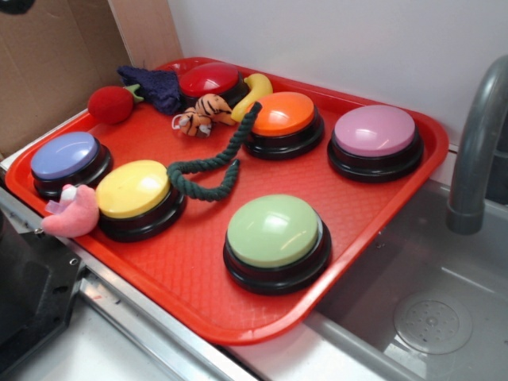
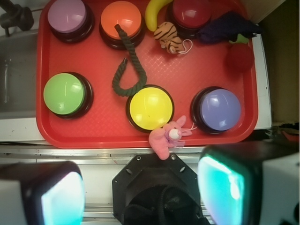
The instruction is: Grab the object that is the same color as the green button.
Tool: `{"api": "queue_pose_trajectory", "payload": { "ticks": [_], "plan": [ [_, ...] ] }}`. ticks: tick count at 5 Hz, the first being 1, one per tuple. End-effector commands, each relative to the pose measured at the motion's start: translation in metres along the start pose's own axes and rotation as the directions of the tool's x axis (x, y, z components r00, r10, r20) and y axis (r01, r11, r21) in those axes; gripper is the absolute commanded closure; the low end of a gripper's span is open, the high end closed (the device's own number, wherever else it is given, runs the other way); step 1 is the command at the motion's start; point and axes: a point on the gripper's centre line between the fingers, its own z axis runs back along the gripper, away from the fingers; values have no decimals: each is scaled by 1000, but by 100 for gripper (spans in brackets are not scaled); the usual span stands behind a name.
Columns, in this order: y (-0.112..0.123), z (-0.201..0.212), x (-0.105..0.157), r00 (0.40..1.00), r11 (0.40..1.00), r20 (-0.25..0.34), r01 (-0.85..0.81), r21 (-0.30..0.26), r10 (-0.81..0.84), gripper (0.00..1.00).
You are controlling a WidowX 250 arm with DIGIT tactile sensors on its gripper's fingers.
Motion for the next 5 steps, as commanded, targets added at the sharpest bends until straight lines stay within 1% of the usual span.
{"api": "queue_pose_trajectory", "payload": {
  "ticks": [1,2,3,4,5],
  "plan": [
    [0,0,0,1000,1000,0,0,0,0,0],
    [-3,-25,20,999,999,-23,-23,35,24,0],
    [-7,-58,48,999,996,-35,10,84,-7,0],
    [-8,-86,67,999,992,-33,23,121,-20,0],
    [-7,-125,84,999,990,-37,-14,141,19,0]
  ]
}}
